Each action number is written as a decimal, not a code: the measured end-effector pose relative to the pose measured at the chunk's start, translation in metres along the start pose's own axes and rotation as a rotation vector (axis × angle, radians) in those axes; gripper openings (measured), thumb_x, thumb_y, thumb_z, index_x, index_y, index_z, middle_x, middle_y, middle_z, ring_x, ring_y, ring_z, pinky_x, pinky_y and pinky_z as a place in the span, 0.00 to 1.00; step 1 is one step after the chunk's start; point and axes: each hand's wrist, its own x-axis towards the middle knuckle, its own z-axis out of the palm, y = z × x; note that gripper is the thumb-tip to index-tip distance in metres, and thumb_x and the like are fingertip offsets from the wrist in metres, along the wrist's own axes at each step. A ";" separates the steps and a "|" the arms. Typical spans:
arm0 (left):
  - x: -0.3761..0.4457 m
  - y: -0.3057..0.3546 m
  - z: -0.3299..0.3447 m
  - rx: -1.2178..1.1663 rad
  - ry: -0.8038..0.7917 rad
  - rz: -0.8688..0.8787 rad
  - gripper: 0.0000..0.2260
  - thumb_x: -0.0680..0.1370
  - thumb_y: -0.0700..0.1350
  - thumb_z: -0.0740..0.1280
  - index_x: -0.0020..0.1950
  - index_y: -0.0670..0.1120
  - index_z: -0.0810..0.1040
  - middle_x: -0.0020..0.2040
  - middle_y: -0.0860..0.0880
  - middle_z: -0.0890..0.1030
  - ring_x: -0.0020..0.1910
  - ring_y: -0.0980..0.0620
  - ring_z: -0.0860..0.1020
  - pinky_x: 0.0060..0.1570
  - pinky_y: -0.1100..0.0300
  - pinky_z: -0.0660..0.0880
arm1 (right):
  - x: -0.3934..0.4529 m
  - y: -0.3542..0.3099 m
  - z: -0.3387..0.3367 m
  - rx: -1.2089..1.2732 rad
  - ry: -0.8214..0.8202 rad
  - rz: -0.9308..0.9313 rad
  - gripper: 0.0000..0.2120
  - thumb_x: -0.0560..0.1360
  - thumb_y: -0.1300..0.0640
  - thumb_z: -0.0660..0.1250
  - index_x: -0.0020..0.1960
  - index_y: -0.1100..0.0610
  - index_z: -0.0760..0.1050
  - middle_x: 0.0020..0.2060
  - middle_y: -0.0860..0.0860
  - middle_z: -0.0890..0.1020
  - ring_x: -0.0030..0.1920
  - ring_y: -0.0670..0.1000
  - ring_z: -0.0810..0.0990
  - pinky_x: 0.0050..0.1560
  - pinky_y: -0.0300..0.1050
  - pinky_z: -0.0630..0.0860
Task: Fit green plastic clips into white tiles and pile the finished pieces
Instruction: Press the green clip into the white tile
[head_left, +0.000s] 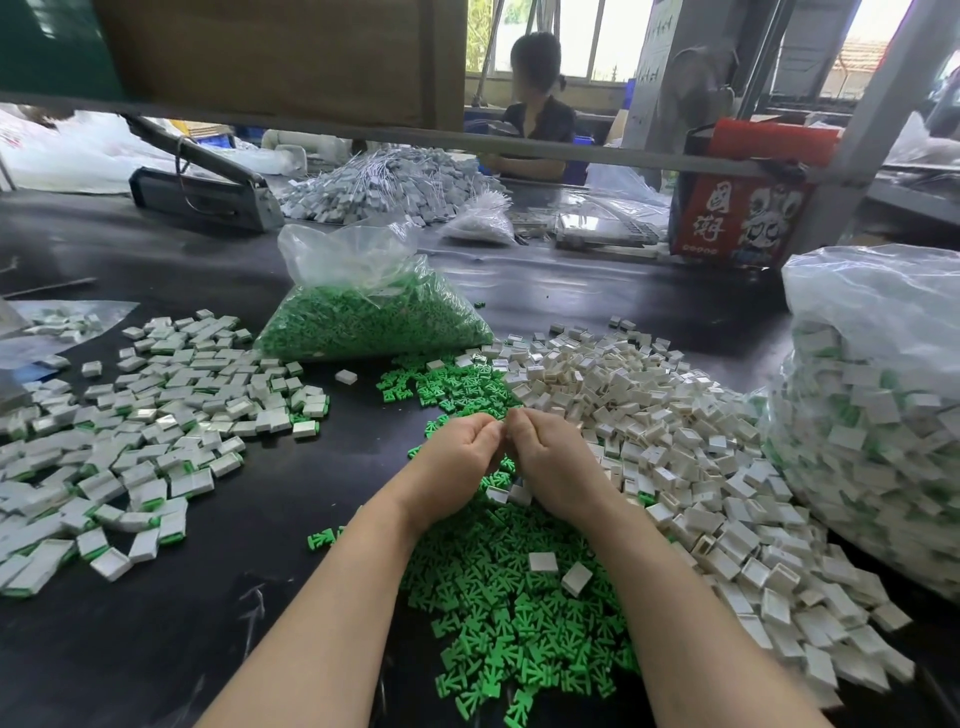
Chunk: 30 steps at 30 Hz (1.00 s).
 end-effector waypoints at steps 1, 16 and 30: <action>0.000 -0.001 0.000 0.005 0.000 0.004 0.15 0.85 0.43 0.56 0.39 0.45 0.71 0.29 0.57 0.71 0.30 0.58 0.67 0.36 0.61 0.65 | 0.000 -0.001 0.000 -0.027 -0.007 -0.005 0.19 0.84 0.52 0.53 0.36 0.51 0.69 0.32 0.48 0.74 0.33 0.47 0.70 0.36 0.46 0.66; 0.002 0.000 0.008 0.262 0.056 0.021 0.14 0.85 0.46 0.55 0.50 0.41 0.77 0.45 0.44 0.81 0.46 0.45 0.79 0.52 0.44 0.75 | 0.000 -0.002 0.005 -0.258 0.001 -0.046 0.20 0.84 0.52 0.48 0.36 0.53 0.68 0.33 0.49 0.73 0.37 0.51 0.73 0.41 0.47 0.67; 0.002 -0.001 0.014 0.291 0.106 0.066 0.14 0.85 0.47 0.56 0.41 0.48 0.73 0.39 0.47 0.79 0.39 0.47 0.77 0.41 0.52 0.73 | 0.002 -0.002 0.005 -0.278 0.032 -0.060 0.21 0.83 0.56 0.49 0.32 0.49 0.63 0.32 0.47 0.71 0.37 0.51 0.71 0.41 0.46 0.67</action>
